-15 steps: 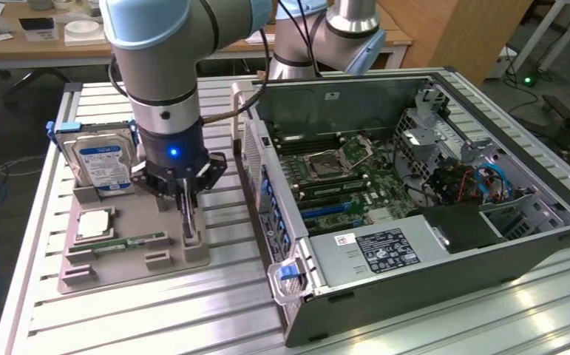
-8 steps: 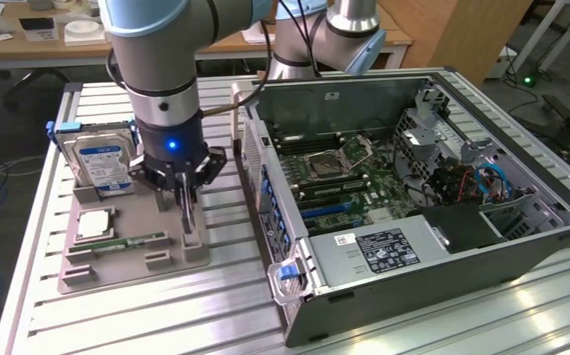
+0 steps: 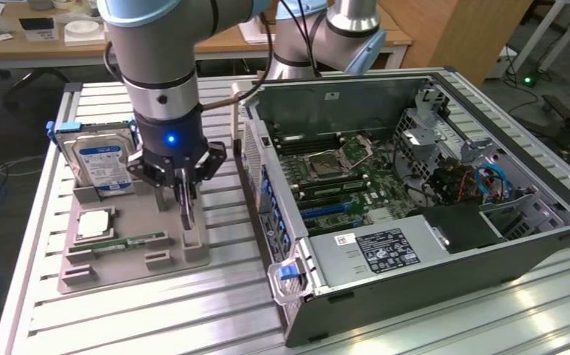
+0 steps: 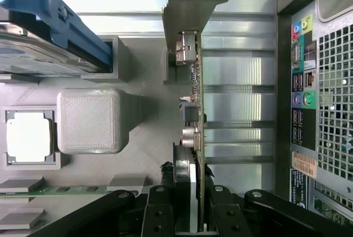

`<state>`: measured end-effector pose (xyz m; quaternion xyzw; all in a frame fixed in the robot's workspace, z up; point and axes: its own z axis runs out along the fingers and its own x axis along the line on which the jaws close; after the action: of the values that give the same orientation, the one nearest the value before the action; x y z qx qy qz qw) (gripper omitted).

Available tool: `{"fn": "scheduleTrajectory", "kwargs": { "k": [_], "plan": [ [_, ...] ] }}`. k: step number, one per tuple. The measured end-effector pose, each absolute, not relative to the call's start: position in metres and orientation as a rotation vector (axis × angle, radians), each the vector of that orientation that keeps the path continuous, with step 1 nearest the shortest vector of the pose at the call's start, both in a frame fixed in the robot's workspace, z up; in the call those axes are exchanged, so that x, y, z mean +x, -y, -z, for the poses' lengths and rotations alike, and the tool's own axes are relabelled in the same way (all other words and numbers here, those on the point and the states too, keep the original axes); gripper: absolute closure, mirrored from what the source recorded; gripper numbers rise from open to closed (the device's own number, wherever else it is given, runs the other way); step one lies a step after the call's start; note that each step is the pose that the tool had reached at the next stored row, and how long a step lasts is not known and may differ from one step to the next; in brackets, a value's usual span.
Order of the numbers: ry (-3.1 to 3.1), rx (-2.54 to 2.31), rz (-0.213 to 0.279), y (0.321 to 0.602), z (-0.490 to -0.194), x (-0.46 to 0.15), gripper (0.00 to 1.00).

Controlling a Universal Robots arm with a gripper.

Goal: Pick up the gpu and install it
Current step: 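Pick up the gpu and move the gpu toward the slot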

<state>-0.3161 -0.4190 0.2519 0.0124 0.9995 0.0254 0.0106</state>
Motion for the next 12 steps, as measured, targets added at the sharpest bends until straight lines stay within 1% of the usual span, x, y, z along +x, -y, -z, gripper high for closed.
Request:
{"fn": "scheduleTrajectory", "kwargs": {
  "k": [12],
  "plan": [
    [-3.118,0.039,-0.107,0.419,-0.263,-0.316,0.72]
  ]
}}
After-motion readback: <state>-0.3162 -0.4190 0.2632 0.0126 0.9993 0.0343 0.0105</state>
